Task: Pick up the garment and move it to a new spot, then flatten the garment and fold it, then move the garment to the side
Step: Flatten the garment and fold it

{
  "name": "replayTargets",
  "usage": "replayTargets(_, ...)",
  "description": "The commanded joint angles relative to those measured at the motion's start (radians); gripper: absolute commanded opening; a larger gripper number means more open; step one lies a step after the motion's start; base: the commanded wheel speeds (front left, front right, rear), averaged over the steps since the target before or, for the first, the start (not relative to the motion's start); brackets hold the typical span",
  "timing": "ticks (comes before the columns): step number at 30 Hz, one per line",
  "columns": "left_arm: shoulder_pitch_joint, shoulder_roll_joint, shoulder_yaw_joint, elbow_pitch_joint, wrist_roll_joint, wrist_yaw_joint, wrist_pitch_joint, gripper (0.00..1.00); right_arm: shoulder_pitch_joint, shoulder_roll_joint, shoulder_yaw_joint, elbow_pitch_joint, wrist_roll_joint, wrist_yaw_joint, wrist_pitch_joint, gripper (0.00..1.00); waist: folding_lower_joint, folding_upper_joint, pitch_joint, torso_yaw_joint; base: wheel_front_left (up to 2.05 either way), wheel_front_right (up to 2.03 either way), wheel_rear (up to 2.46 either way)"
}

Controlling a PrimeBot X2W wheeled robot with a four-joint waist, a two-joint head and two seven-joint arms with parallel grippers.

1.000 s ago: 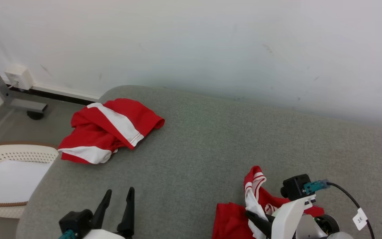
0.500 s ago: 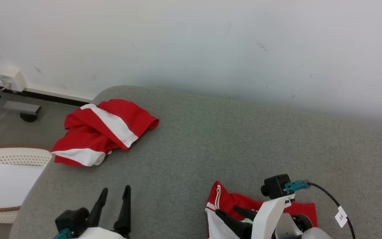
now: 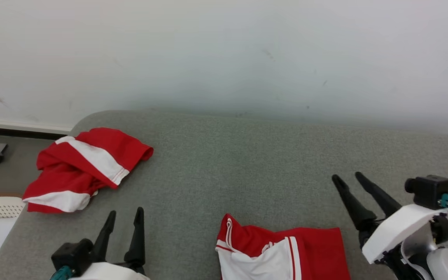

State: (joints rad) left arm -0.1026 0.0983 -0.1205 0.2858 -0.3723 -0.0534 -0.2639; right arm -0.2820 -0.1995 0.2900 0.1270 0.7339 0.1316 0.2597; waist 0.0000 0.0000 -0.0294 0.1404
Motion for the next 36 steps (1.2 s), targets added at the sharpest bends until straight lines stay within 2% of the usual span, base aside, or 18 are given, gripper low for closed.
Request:
replayTargets(1, 0.009, 0.000, 0.009, -0.008, 0.014, -0.002, 0.000, 1.00, 0.022, -0.013, -0.023, -0.003, -0.021, -0.002, -0.026, 1.00, 0.0000, 0.0000, 0.001, -0.016, 0.00, 0.00, 0.00)
replayTargets(8, 0.019, -0.010, 0.036, -0.028, 0.032, -0.010, 0.000, 1.00, 0.120, -0.008, -0.159, 0.045, -0.090, -0.002, -0.142, 1.00, 0.0000, 0.0000, 0.006, -0.055, 0.00, 0.00, 0.00)
replayTargets(15, 0.021, -0.016, 0.043, -0.019, 0.042, -0.023, 0.000, 1.00, 0.166, 0.040, -0.161, 0.103, -0.075, -0.002, -0.130, 1.00, 0.0000, 0.0000, 0.009, -0.064, 0.00, 0.00, 0.00)
replayTargets(16, 0.019, -0.017, 0.043, -0.017, 0.044, -0.026, 0.000, 1.00, 0.167, 0.051, -0.154, 0.111, -0.060, -0.002, -0.115, 0.60, 0.0000, 0.0000, 0.009, -0.063, 0.00, 0.00, 0.00)
replayTargets(17, 0.017, -0.018, 0.042, -0.014, 0.047, -0.026, 0.000, 1.00, 0.168, 0.065, -0.149, 0.122, -0.033, -0.002, -0.095, 0.24, 0.0000, 0.0000, 0.009, -0.060, 0.00, 0.00, 0.00)
replayTargets(18, 0.014, -0.018, 0.042, -0.011, 0.049, -0.028, 0.000, 1.00, 0.171, 0.080, -0.145, 0.136, 0.010, -0.002, -0.061, 0.00, 0.0000, 0.0000, 0.008, -0.058, 0.00, 0.00, 0.00)
replayTargets(22, 0.003, -0.020, 0.037, 0.001, 0.054, -0.035, 0.000, 1.00, 0.170, 0.122, -0.179, 0.205, 0.219, -0.002, 0.091, 0.00, 0.0000, 0.0000, 0.008, -0.037, 0.00, 0.00, 0.00)
replayTargets(28, 0.001, -0.024, 0.036, 0.016, 0.058, -0.040, 0.000, 1.00, 0.120, 0.147, -0.220, 0.335, 0.431, -0.002, 0.252, 0.00, 0.0000, 0.0000, 0.008, 0.002, 0.00, 0.00, 0.00)
replayTargets(32, 0.000, -0.026, 0.038, 0.022, 0.059, -0.042, 0.000, 1.00, 0.100, 0.148, -0.175, 0.384, 0.570, -0.002, 0.296, 0.00, 0.0000, 0.0000, 0.008, 0.030, 0.00, 0.00, 0.00)
replayTargets(36, 0.002, -0.027, 0.041, 0.026, 0.061, -0.043, 0.000, 1.00, 0.089, 0.148, -0.112, 0.427, 0.623, -0.002, 0.312, 0.00, 0.0000, 0.0000, 0.009, 0.052, 0.00, 0.00, 0.00)
